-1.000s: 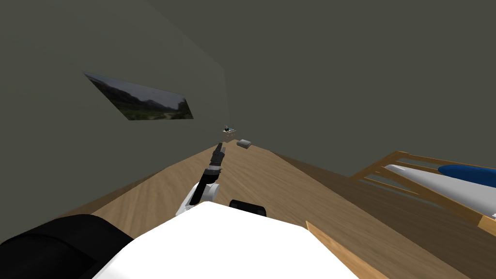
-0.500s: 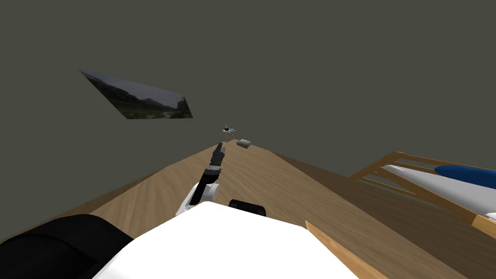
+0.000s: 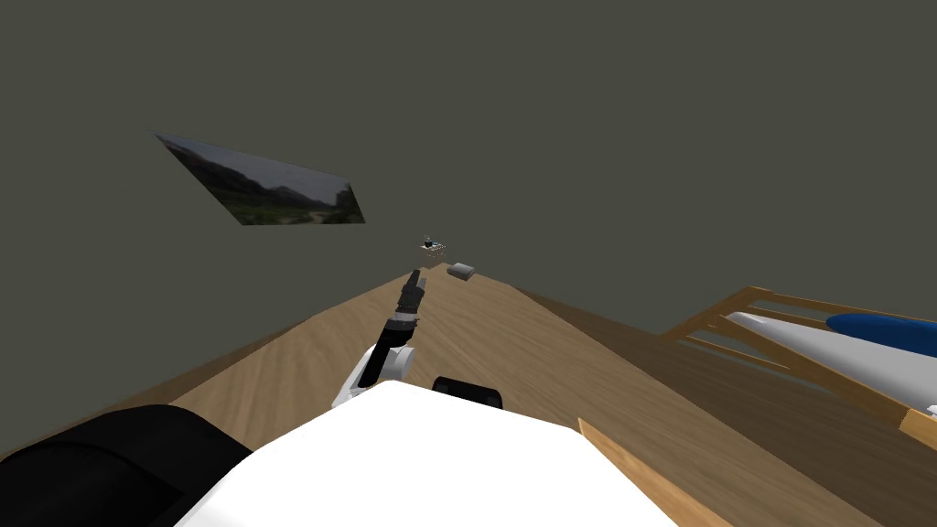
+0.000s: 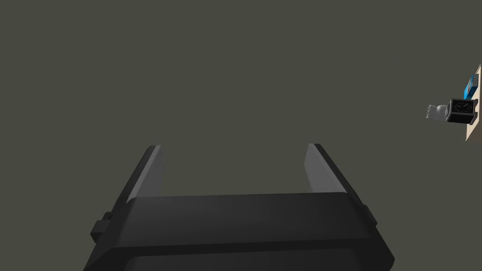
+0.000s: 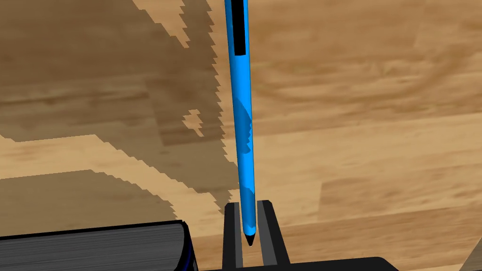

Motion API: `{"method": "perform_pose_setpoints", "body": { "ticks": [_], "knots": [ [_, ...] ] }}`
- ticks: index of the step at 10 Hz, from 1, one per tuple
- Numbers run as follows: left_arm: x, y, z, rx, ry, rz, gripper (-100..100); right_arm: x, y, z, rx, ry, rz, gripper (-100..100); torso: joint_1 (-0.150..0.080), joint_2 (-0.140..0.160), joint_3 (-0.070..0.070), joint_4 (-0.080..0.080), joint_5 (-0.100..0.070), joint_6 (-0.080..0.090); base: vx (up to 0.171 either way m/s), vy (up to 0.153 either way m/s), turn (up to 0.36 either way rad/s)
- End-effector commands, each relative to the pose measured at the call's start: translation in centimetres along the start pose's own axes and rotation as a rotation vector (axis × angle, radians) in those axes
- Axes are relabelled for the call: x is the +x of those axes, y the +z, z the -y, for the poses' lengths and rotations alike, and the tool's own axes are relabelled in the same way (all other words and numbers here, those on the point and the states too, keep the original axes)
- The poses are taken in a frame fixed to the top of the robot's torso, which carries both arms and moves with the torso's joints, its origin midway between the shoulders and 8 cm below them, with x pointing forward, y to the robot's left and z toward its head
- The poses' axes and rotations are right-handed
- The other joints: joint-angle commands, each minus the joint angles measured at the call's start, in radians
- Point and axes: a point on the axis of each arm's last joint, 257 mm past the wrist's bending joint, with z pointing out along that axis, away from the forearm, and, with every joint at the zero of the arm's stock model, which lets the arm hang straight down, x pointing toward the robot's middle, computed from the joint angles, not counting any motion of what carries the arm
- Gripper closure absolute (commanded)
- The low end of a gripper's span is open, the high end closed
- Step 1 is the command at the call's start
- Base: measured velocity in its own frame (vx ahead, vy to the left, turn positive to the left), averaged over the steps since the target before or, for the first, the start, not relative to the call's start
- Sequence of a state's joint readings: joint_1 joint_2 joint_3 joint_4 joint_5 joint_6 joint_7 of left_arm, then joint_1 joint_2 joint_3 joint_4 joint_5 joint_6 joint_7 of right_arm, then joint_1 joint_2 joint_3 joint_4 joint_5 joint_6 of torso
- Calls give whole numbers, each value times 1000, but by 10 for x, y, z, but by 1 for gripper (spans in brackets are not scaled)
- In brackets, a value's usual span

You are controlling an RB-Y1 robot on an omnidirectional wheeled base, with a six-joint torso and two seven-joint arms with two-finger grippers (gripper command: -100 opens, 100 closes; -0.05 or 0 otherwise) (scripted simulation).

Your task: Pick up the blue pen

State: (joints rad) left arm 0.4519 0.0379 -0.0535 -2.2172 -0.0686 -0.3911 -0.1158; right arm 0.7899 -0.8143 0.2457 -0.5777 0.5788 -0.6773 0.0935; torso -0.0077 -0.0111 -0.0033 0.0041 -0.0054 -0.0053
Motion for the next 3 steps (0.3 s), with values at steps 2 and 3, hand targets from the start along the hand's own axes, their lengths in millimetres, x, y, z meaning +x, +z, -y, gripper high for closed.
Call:
{"method": "perform_pose_setpoints", "body": {
  "ticks": [2, 3],
  "knots": [
    [0, 0, 0, 0, 0, 0, 0, 0, -7, 5, -4, -5, -4, 100, 0, 0, 0, 0, 0, 0, 0, 0, 0],
    [0, 0, 0, 0, 0, 0, 0, 0, -8, 5, -4, -4, -4, 0, 0, 0, 0, 0, -1, 0, 0, 0, 0]
  ]
}}
